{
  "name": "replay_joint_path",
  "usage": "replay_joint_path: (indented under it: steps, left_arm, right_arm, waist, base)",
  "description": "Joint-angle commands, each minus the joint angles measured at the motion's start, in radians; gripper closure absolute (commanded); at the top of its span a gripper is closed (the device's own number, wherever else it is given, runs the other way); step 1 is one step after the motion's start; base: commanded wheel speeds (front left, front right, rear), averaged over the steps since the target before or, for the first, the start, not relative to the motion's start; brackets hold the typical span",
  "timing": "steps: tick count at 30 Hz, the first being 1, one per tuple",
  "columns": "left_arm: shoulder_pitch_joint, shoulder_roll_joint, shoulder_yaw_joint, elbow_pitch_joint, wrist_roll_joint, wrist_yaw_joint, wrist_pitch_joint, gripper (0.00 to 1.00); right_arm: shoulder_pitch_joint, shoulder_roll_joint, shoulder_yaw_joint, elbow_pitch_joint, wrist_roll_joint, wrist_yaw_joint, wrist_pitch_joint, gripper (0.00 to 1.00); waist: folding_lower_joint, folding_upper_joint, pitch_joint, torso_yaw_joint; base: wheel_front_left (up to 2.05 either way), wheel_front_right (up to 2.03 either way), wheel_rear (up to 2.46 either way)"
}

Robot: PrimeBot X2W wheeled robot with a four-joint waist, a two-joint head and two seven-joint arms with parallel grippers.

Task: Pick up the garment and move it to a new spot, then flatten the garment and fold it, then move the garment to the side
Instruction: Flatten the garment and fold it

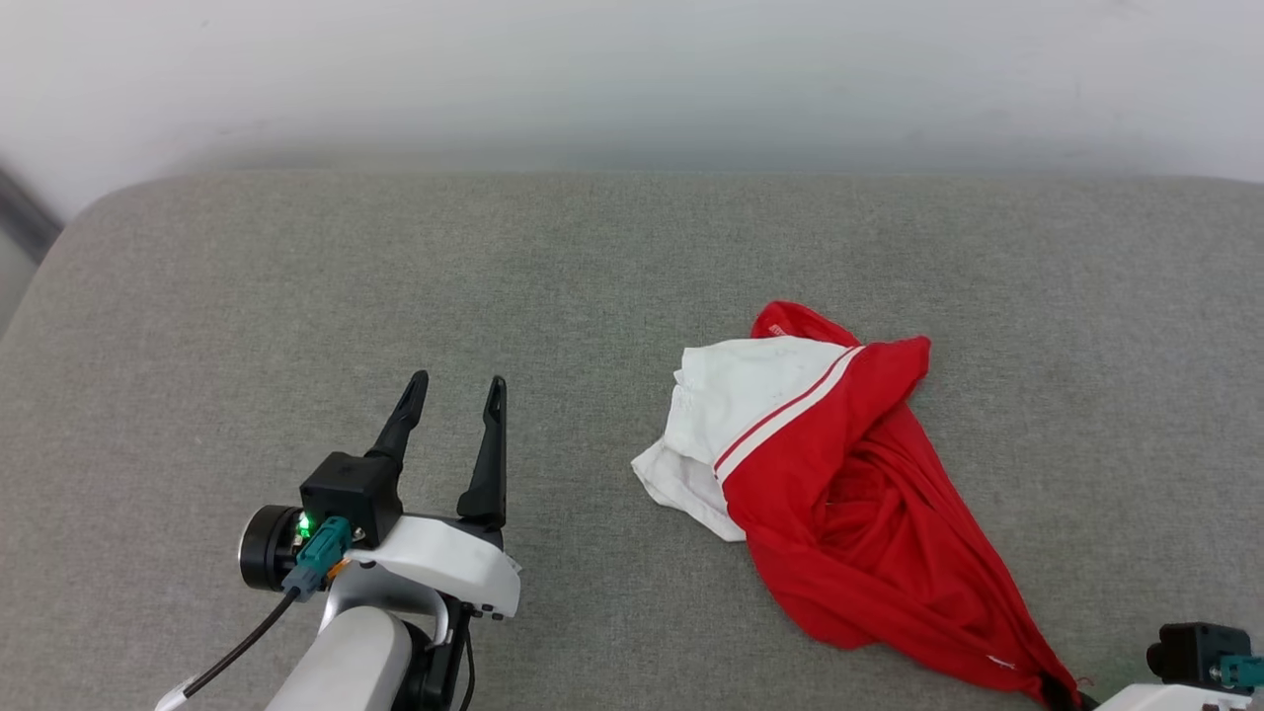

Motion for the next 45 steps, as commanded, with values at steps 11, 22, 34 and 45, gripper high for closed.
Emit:
replay_joint_path:
  steps: [11,22,34,45]
  left_arm:
    - [0.035,0.013,-0.003,-0.006,-0.010,0.017,0.010,0.00]
    - [0.012,-0.002,-0.025,-0.008,-0.007,0.010,0.014,0.00]
    - [-0.053,-0.045,-0.056,0.008,0.015,-0.009,0.001,0.00]
    - [-0.057,-0.058,-0.040,0.038,0.020,-0.021,-0.005,0.00]
  right_arm:
    - [-0.073,-0.002,-0.015,-0.001,-0.026,-0.001,-0.152,0.00]
    - [-0.292,-0.128,0.130,-0.136,0.005,-0.001,0.098,0.00]
    - [-0.538,-0.196,0.451,0.007,0.101,-0.001,0.400,0.00]
    - [-0.629,-0.237,0.528,0.116,0.144,-0.001,0.370,1.00]
  waist:
    - [0.0000,0.0000,-0.038,-0.012]
    - [0.0000,0.0000,-0.028,0.056]
    - [0.0000,0.0000,0.046,0.141]
    - [0.0000,0.0000,0.056,0.130]
  base:
    - [0.00,0.00,0.00]
    - [0.00,0.00,0.00]
    - [0.00,0.00,0.00]
    - [0.00,0.00,0.00]
